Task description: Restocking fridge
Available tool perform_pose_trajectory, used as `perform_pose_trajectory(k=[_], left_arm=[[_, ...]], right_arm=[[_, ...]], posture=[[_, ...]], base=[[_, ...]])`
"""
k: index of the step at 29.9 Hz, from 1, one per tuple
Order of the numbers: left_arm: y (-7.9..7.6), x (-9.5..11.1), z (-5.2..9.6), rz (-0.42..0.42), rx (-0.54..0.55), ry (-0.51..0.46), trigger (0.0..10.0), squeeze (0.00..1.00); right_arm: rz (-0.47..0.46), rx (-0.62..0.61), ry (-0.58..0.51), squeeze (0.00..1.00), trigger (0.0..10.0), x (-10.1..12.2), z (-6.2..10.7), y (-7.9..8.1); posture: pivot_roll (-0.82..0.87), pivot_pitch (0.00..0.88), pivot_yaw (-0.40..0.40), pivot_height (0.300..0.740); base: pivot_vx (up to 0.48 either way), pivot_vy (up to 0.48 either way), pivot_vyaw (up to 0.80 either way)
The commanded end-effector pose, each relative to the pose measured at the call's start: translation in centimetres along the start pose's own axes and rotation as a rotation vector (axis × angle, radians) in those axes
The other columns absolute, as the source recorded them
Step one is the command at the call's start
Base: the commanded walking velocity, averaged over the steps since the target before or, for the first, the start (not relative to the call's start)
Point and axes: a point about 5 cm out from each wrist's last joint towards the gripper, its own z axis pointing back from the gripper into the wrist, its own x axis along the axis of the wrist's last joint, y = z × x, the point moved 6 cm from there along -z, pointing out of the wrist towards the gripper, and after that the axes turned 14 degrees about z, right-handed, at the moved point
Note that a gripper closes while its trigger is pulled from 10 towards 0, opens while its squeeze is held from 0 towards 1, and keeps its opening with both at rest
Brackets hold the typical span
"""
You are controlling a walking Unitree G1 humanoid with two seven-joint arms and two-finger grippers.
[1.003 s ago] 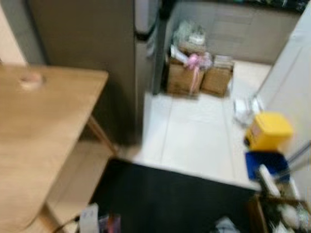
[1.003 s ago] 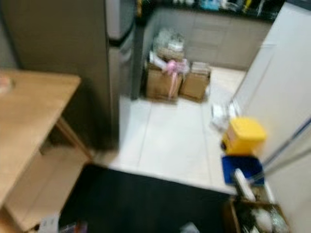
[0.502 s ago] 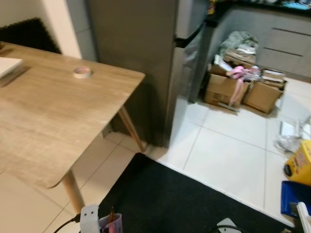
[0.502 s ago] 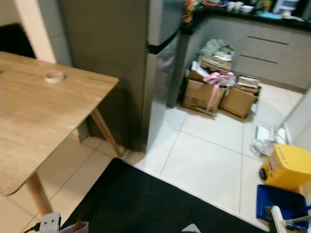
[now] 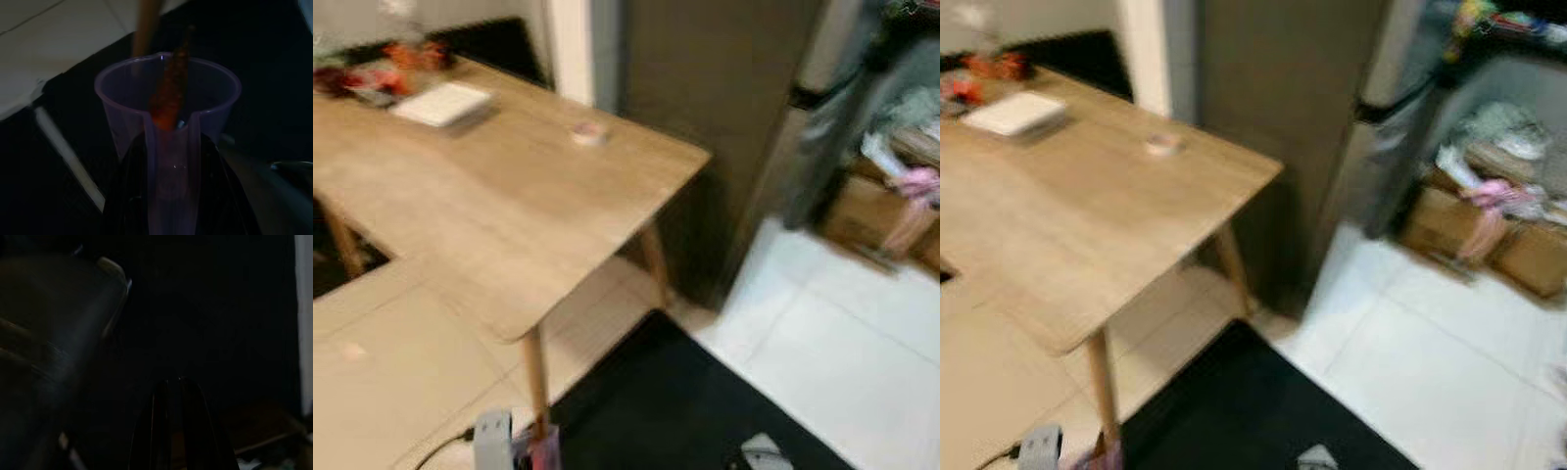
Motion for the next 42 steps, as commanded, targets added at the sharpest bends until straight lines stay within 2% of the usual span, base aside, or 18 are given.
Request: perform_pose_trajectory(k=[1, 8, 13, 17, 33, 36, 42], left_arm=[[-0.2, 0.5, -0.1, -0.01, -0.015, 0.002, 10.0, 0.0], [-1.0, 0.6, -0.3, -0.007, -0.033, -0.009, 10.0, 0.0], [-2.1, 0.0, -0.5, -0.007, -0.047, -0.005, 10.0, 0.0], [-2.4, -0.2, -0.5, -0.007, -0.048, 0.0, 10.0, 0.0], [-3.1, -1.7, -0.4, -0.009, -0.056, 0.013, 10.0, 0.0], [-3.1, -1.8, -0.3, -0.009, -0.057, 0.013, 10.0, 0.0], [-4.2, -1.2, -0.7, -0.017, -0.073, -0.002, 10.0, 0.0]], right_arm=[[-0.018, 0.003, 0.018, 0.0, 10.0, -0.8, 0.1, 0.2], [-0.02, 0.006, 0.016, 0.0, 10.0, -0.8, 0.1, 0.3], [-0.019, 0.005, 0.016, 0.0, 10.0, -0.8, 0.1, 0.3], [-0.01, 0.011, 0.011, 0.0, 10.0, -0.7, 0.0, 0.4], [0.008, 0.012, 0.017, 0.0, 10.0, -0.7, 0.1, 0.3], [0.009, 0.013, 0.017, 0.0, 10.0, -0.7, 0.1, 0.3], [0.013, 0.003, 0.015, 0.0, 10.0, -0.7, 0.1, 0.2]], posture=[[0.06, 0.0, -0.074, 0.74], [0.05, 0.002, -0.072, 0.74], [0.06, 0.001, -0.073, 0.74], [0.06, 0.0, -0.072, 0.74], [0.05, 0.0, -0.073, 0.74], [0.05, 0.0, -0.073, 0.74], [0.05, 0.001, -0.072, 0.74]], base=[[0.0, -0.398, 0.0], [0.0, -0.437, 0.0], [0.0, -0.444, 0.0], [0.0, -0.442, 0.0], [0.0, -0.442, 0.79], [0.0, -0.442, 0.79], [0.0, -0.44, 0.79]])
